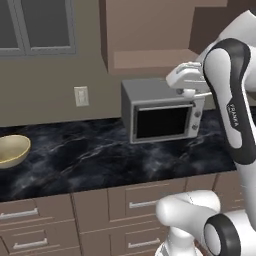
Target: Open the cabinet and move the ladle to the pot. Then close the cabinet.
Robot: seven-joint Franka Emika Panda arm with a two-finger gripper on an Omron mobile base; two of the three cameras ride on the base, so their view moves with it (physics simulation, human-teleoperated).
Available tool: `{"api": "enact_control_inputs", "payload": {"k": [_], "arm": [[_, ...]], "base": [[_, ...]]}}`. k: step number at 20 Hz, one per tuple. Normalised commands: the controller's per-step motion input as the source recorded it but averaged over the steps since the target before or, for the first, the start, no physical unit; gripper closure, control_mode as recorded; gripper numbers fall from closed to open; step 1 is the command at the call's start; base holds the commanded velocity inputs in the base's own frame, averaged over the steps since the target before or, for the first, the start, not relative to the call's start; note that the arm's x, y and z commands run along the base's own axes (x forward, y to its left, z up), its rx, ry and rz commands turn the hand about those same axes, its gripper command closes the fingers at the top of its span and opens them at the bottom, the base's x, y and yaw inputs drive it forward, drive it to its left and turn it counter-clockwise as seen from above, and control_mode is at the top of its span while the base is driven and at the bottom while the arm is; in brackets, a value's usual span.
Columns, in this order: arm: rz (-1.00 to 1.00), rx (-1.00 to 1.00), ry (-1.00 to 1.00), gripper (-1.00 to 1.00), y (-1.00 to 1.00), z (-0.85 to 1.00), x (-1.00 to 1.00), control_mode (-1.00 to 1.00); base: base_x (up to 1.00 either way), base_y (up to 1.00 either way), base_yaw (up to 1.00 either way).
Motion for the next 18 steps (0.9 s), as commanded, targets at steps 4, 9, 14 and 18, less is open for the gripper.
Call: {"api": "enact_control_inputs", "payload": {"k": [4,9,14,18], "arm": [[0.0,0.0,0.0,1.0,0.0,0.0,0.0,1.0],[0.0,0.0,0.0,1.0,0.0,0.0,0.0,1.0],[0.0,0.0,0.0,1.0,0.0,0.0,0.0,1.0],[0.0,0.0,0.0,1.0,0.0,0.0,0.0,1.0]], "base": [[-1.0,0.4,0.0],[-0.66,0.97,0.0],[0.0,1.0,0.0],[0.2,1.0,0.0]]}}
